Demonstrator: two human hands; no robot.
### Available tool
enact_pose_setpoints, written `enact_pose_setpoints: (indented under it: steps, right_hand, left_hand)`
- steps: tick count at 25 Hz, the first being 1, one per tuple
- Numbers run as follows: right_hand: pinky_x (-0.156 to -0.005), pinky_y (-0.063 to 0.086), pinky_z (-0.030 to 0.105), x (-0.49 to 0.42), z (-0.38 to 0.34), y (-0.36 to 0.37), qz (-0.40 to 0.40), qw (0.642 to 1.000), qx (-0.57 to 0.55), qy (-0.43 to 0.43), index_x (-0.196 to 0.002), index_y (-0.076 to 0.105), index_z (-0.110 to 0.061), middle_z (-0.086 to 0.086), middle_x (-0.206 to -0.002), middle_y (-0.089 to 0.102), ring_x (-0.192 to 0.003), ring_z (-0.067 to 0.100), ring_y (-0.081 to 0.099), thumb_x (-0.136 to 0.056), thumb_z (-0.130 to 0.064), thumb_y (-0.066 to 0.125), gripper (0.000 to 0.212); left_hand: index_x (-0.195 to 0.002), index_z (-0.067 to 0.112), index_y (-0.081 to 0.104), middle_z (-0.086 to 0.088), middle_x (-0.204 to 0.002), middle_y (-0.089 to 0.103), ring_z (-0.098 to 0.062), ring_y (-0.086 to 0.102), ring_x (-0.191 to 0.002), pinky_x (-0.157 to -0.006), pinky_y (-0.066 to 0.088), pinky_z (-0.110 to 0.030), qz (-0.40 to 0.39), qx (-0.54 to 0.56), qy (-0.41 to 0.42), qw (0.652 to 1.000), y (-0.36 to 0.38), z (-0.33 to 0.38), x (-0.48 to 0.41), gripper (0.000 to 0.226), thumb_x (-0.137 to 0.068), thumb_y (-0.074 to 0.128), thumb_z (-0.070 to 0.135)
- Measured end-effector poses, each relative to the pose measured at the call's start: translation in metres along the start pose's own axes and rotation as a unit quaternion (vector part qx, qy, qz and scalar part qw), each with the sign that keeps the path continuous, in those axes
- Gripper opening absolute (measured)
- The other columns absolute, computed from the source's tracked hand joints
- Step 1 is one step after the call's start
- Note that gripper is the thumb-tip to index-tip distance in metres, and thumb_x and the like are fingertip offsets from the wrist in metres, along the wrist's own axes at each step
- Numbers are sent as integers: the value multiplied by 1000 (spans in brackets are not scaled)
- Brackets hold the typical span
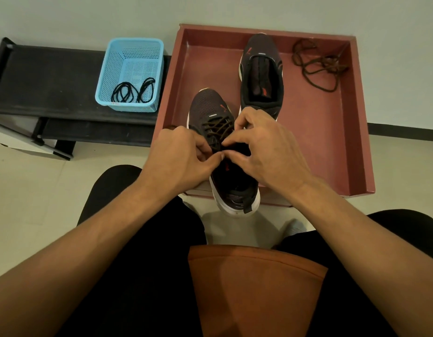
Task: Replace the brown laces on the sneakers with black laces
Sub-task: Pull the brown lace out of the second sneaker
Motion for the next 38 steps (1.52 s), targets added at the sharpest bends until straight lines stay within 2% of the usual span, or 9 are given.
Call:
enact_pose_setpoints:
  steps: [6,9,15,18,21,27,34,36,38]
  right_hand:
    - [-78,54,34,-5,2,9,5,996,-93,11,-94,79,-26,-7,-97,57,-93,12,57,-88,-40,80,15]
    - [-77,47,19,-7,12,4,24,984,-167,49,-91,77,-20,-5,-93,60,-82,8,56,-90,-29,80,10]
    - [-70,42,13,9,40,-12,24,979,-155,128,-87,70,-25,-9,-89,62,-75,9,58,-93,-30,77,10]
    - [-80,40,9,7,25,-14,41,989,-114,80,-103,73,-21,-9,-101,59,-82,-4,52,-92,-34,77,18]
    - [-95,41,24,-4,-3,-13,42,997,-61,-10,-124,72,-21,-3,-120,58,-106,10,51,-88,-45,78,44]
    - [-89,37,44,-11,-30,4,48,991,104,-68,-101,79,-28,-12,-99,64,-107,21,51,-98,-52,62,29]
    - [-87,36,23,3,26,-27,41,991,-92,91,-89,76,-30,-19,-88,68,-102,12,50,-88,-40,79,11]
    - [-79,33,7,12,43,-31,31,985,-94,139,-88,77,-28,-20,-85,66,-98,9,51,-88,-37,80,9]
    - [-81,34,10,16,44,-31,17,987,-56,150,-91,78,-30,-17,-89,66,-101,11,46,-88,-40,80,11]
  left_hand:
    - [-83,11,77,-4,-66,75,-19,65,-49,-46,55,-27,-95,196,-127,968,11,-22,1,20,-100,70,20]
    - [-86,2,74,-5,-64,72,-16,61,-45,-46,55,-27,-85,266,-171,945,14,-33,1,20,-101,67,12]
    - [-84,9,76,-7,-66,68,-19,61,-48,-66,62,-44,-70,282,-180,940,17,-47,-3,20,-101,69,17]
    - [-88,10,76,-3,-63,67,-19,61,-50,-68,64,-47,-64,284,-176,940,17,-49,-5,16,-101,68,16]
    - [-92,11,76,0,-62,68,-18,62,-50,-63,64,-40,-61,269,-165,947,15,-47,-5,12,-101,69,15]
    - [-93,10,77,-1,-62,70,-16,63,-47,-52,59,-29,-62,246,-154,955,13,-43,-3,11,-100,69,14]
    - [-84,7,75,-5,-62,69,-16,60,-43,-45,52,-23,-56,262,-190,945,13,-45,-2,19,-101,69,15]
    - [-83,7,74,-5,-61,68,-15,60,-43,-45,51,-22,-58,264,-187,944,12,-44,-2,20,-101,69,15]
    - [-83,8,74,-4,-61,69,-15,61,-43,-46,52,-22,-61,258,-184,946,12,-42,-1,19,-101,69,16]
Point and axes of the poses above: each hand's wrist, its own x-axis away from the middle knuckle, its own y-axis out of the palm, z = x × y, the point moved 6 cm from there along -x, towards the middle knuckle
